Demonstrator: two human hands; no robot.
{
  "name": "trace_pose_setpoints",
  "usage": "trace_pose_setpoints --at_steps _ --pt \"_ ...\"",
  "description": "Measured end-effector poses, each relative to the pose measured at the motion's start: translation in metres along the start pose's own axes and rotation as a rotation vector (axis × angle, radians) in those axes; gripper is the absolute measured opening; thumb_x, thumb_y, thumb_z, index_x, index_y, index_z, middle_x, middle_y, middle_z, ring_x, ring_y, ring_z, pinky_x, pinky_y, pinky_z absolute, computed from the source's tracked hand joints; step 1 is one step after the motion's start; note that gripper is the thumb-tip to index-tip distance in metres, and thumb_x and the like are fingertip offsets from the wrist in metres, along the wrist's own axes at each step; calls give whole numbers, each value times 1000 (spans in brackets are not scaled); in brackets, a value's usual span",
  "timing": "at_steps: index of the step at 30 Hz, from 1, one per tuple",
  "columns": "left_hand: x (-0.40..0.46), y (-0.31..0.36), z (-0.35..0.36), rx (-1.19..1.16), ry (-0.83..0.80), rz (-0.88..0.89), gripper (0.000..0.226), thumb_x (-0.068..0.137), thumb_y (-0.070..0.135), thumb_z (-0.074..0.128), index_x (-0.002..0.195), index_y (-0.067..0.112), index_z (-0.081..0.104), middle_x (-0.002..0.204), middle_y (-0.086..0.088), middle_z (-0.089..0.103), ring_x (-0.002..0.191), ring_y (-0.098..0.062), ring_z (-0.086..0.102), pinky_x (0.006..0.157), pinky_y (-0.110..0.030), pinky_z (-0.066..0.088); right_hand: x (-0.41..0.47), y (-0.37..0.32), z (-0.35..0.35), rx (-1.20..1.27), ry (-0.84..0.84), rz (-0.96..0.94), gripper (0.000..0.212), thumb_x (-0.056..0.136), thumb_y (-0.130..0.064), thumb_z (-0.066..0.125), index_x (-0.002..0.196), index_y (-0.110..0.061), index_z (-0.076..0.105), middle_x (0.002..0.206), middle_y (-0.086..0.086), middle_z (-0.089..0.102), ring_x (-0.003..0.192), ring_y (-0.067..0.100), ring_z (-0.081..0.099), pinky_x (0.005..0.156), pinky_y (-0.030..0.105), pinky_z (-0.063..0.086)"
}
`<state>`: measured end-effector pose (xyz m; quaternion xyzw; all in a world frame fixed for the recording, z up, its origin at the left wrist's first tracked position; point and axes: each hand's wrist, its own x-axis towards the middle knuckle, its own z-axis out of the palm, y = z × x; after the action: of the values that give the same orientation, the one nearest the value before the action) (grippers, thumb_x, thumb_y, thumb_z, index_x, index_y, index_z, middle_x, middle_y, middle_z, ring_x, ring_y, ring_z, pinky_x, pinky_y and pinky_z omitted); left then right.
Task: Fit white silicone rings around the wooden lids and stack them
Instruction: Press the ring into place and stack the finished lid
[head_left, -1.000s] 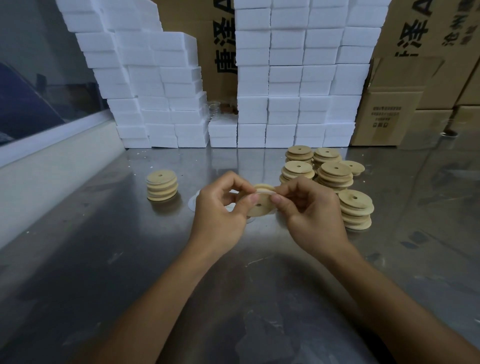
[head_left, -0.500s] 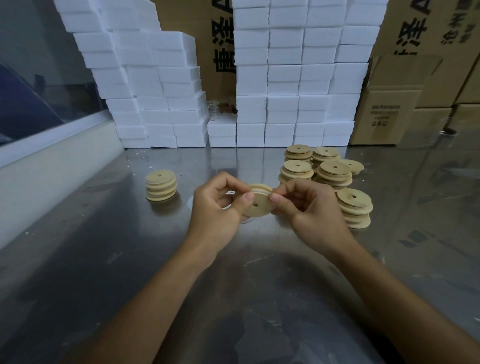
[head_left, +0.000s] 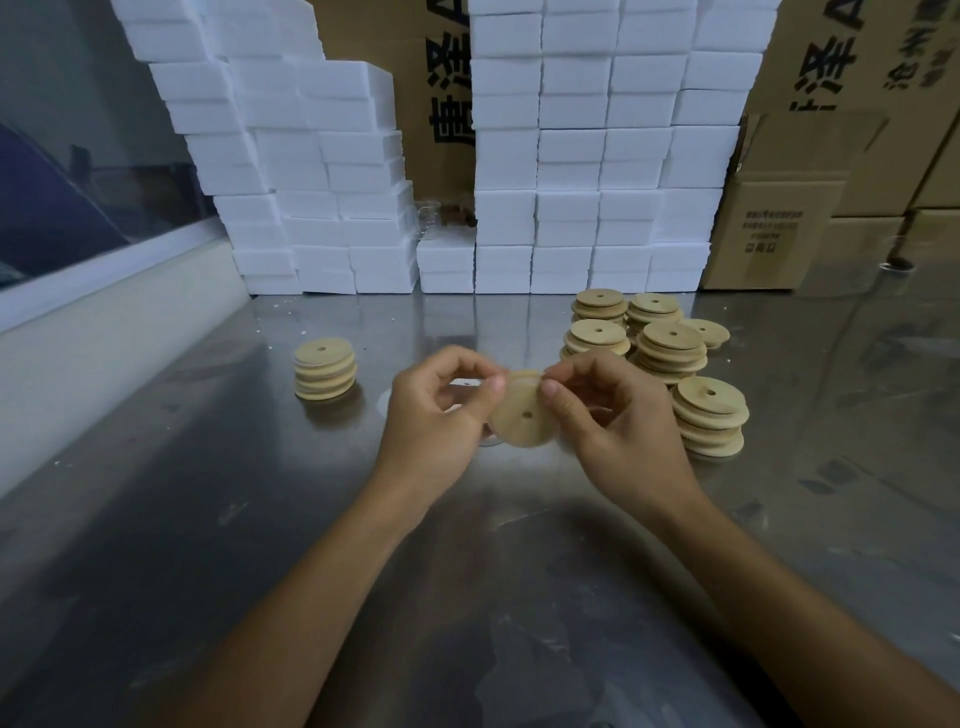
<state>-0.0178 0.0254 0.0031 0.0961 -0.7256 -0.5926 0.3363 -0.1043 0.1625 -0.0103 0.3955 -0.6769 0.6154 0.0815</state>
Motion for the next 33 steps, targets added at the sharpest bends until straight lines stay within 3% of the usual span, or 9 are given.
trace_pose_setpoints --at_steps 3,6,10,14,18,21,24,29,33 --pt "-1 -4 5 267 -44 132 24 88 7 67 75 27 62 86 2 71 81 -12 66 73 -27 55 -2 2 2 -95 -51 -5 17 90 -5 66 85 -21 64 79 -12 67 72 4 62 62 24 52" --pt "0 -5 6 343 -47 169 24 87 12 68 74 30 60 85 7 69 79 -4 63 66 -11 45 -4 3 3 -134 -15 -23 23 90 -3 65 81 -24 62 80 -12 66 71 4 60 60 18 48" --pt "3 -5 1 442 -54 200 22 86 12 69 73 26 58 87 4 64 75 -6 58 60 -10 42 -5 1 3 -172 33 -82 22 89 0 65 83 -21 62 78 -13 66 72 -1 58 58 8 43" --pt "5 -5 -1 450 -73 122 26 88 8 66 70 24 55 67 3 57 56 -3 49 53 -9 37 -6 1 5 -180 35 -95 15 90 -5 67 86 -18 64 81 -13 66 75 4 61 58 17 47" --pt "10 -8 -7 236 33 -59 20 93 7 61 74 14 60 58 -2 56 50 -14 54 56 -33 54 -4 1 3 -175 58 -55 10 91 -15 68 94 -23 63 88 -15 66 83 -1 63 62 18 51" --pt "19 -9 -21 -91 228 -231 14 96 6 57 84 3 62 56 -5 58 43 -11 56 49 -29 57 -2 0 -1 -194 83 -55 8 91 -16 68 92 -22 64 86 -17 65 81 -2 62 62 12 48" --pt "31 -14 -43 -337 415 -295 15 97 6 56 84 3 60 55 -4 60 45 -12 61 53 -28 59 -1 -2 -3 -196 121 -60 7 91 -15 68 90 -21 66 82 -14 67 77 1 63 61 11 46" --pt "47 -34 -80 -475 607 -295 20 97 10 57 78 5 55 70 -9 55 51 -12 66 58 -26 59 -2 -6 -2 -206 138 -84 9 90 -14 69 88 -22 66 81 -16 66 76 1 62 60 9 45" --pt "58 -49 -101 -585 631 -370 14 97 12 59 85 5 56 77 -3 57 62 -9 69 59 -18 55 -2 -8 -3 -204 142 -96 11 90 -14 69 87 -24 65 80 -17 66 75 2 63 59 13 47"
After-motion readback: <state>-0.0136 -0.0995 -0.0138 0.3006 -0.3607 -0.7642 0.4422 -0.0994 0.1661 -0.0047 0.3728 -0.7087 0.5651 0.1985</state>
